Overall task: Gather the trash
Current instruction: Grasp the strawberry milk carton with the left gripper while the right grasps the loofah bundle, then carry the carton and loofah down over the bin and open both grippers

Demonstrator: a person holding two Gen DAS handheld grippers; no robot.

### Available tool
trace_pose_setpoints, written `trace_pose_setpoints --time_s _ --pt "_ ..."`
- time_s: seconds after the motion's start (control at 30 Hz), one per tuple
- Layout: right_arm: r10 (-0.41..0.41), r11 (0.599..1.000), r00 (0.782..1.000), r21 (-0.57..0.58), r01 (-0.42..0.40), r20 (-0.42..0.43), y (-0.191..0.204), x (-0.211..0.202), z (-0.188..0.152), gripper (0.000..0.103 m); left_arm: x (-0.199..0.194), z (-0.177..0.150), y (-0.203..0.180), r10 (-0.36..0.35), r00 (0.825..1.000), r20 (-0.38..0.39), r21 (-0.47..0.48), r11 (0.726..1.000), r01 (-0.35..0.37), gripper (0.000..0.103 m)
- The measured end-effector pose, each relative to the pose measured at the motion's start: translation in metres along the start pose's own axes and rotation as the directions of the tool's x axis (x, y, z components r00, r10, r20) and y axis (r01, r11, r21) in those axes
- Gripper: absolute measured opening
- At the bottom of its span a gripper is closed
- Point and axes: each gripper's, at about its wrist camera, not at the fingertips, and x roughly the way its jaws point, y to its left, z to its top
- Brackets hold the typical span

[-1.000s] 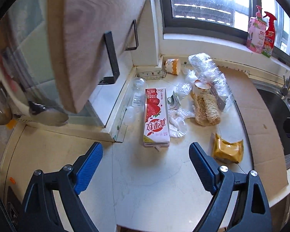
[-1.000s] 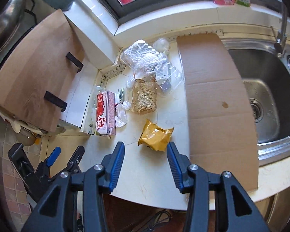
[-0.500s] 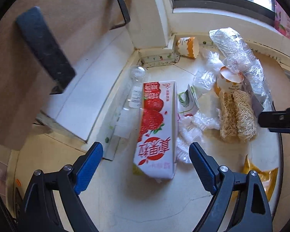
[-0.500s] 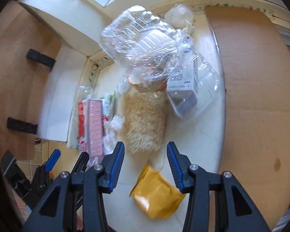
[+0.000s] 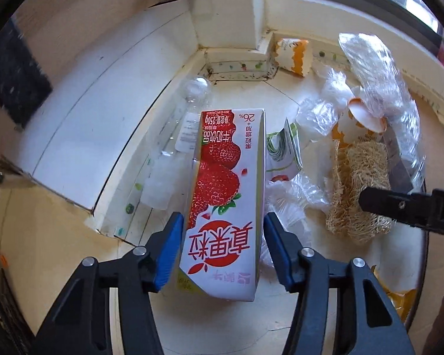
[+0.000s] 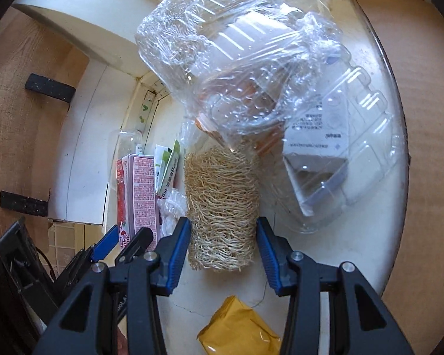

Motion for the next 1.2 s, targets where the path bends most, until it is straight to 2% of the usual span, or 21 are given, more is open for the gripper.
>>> trace_pose_setpoints --time_s 0.07,0.2,0.37,0.6,0.77,0.9,1.0,1.2 --pt "0.003 1.0 1.0 -0.016 -0.003 0.009 0.0 -0.003 -0.002 0.04 -0.003 -0.003 0.004 -0.02 1.0 0.007 -0.027 0.999 0.02 0.053" --pt "0.0 0.999 0.999 -0.048 0.003 0.051 0.005 -0.017 -0.011 0.037 -0.016 -0.011 0.003 -0.014 0.999 0.039 -0.034 0.999 0.015 0.052" --pt "0.023 0.998 0.996 -0.065 -0.018 0.085 0.018 -0.042 -0.028 0.036 -0.051 -0.033 0.003 -0.017 0.996 0.088 -0.036 0.999 0.02 0.052" --pt "0.047 0.996 0.989 -0.078 -0.036 0.138 0.034 -0.085 -0.065 0.036 -0.105 -0.077 0.021 -0.073 0.989 0.131 -0.052 0.995 0.08 0.052" --pt "0.046 0.998 0.983 -0.056 -0.036 0.178 0.05 -0.119 -0.119 0.036 -0.154 -0.123 0.045 -0.138 0.977 0.165 -0.032 0.989 0.145 0.052" --pt "0.029 0.999 0.974 -0.048 -0.018 0.226 0.07 -0.145 -0.181 0.036 -0.194 -0.168 0.057 -0.153 0.965 0.213 0.035 0.988 0.149 0.052" --pt "0.013 0.999 0.974 -0.044 -0.004 0.228 0.084 -0.153 -0.225 0.036 -0.223 -0.213 0.07 -0.181 0.954 0.24 0.069 0.983 0.169 0.052" --pt "-0.043 0.997 0.976 -0.046 0.054 0.212 0.099 -0.158 -0.32 0.036 -0.245 -0.292 0.088 -0.233 0.947 0.222 0.107 0.971 0.214 0.052"
